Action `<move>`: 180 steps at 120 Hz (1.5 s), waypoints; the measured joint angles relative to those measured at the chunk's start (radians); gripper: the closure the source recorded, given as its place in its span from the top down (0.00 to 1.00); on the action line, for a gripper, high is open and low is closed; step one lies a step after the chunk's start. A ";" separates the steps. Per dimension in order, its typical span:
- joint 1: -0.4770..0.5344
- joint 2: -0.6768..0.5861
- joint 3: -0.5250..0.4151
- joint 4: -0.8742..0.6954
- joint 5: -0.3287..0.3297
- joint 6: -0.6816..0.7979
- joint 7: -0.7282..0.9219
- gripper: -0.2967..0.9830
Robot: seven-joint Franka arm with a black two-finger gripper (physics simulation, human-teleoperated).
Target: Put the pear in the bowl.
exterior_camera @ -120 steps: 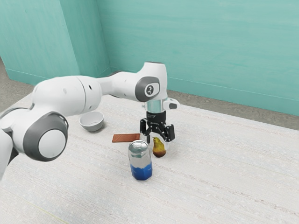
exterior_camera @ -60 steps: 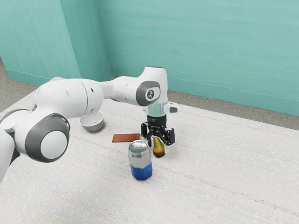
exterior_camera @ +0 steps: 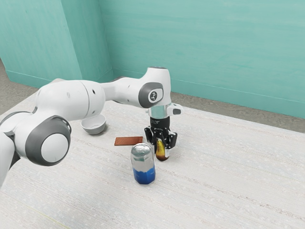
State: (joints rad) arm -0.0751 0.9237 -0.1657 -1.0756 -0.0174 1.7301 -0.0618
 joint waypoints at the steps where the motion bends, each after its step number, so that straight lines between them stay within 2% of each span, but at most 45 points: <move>1: 0.000 0.000 0.000 0.000 0.000 0.000 0.000 0.47; 55: -0.006 -0.038 0.010 0.000 0.016 0.001 -0.003 0.43; 88: 0.025 -0.124 0.096 -0.001 0.041 -0.003 0.000 0.44; 133: 0.296 -0.204 0.109 -0.028 0.065 -0.028 0.011 0.44; 180: 0.422 -0.162 0.065 -0.017 0.064 -0.036 0.022 0.45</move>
State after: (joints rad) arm 0.3473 0.7612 -0.1011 -1.0929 0.0466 1.6943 -0.0397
